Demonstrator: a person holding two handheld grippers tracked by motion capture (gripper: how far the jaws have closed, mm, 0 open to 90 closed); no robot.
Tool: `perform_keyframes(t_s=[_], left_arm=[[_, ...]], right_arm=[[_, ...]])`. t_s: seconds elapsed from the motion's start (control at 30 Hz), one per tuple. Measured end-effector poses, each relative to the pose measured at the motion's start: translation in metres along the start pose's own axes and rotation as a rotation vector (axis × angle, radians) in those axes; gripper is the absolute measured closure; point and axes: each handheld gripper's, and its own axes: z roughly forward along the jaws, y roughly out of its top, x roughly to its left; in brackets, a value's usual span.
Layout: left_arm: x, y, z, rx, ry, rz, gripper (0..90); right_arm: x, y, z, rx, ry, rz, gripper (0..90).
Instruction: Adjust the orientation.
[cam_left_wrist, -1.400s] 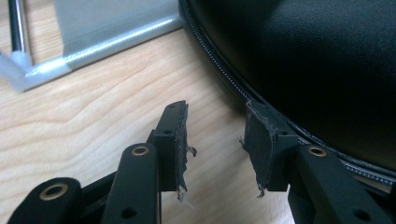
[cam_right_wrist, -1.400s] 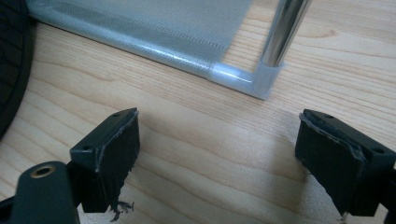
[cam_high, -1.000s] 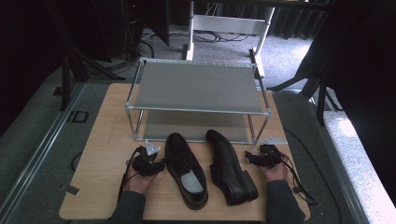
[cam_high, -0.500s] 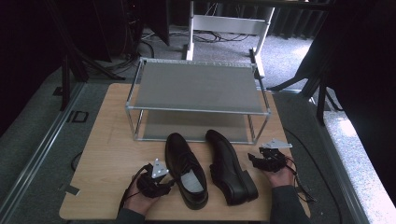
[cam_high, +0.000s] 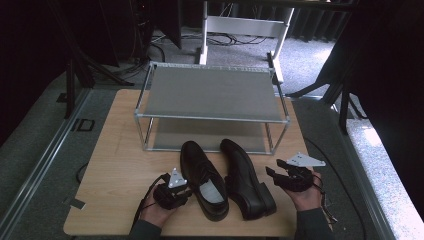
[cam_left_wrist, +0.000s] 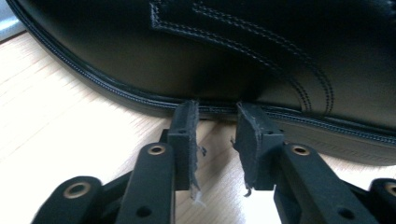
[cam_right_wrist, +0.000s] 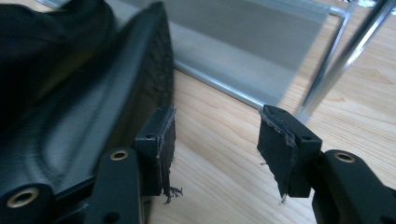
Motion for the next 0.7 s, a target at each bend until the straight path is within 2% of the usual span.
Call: perform_keyframes(t_s=[0.1, 0.33, 0.57, 0.63, 0.7], left_arm=[[-0.001, 0.001, 0.001, 0.001, -0.007, 0.007, 73.4], [-0.005, 0.002, 0.003, -0.003, -0.025, 0.033, 89.4], [-0.004, 0.002, 0.003, -0.007, -0.028, 0.041, 88.9], [-0.004, 0.001, 0.002, -0.010, -0.022, 0.038, 86.9], [-0.002, 0.001, 0.002, -0.012, -0.007, 0.024, 78.4]], right_arm=[[0.006, 0.002, -0.005, -0.012, 0.018, -0.007, 45.3], [0.024, 0.006, -0.013, -0.031, 0.054, -0.036, 45.0], [0.041, 0.008, -0.020, -0.038, 0.112, -0.070, 46.9], [0.043, 0.008, -0.021, -0.037, 0.123, -0.073, 47.5], [0.050, 0.006, -0.019, -0.032, 0.154, -0.087, 48.5]])
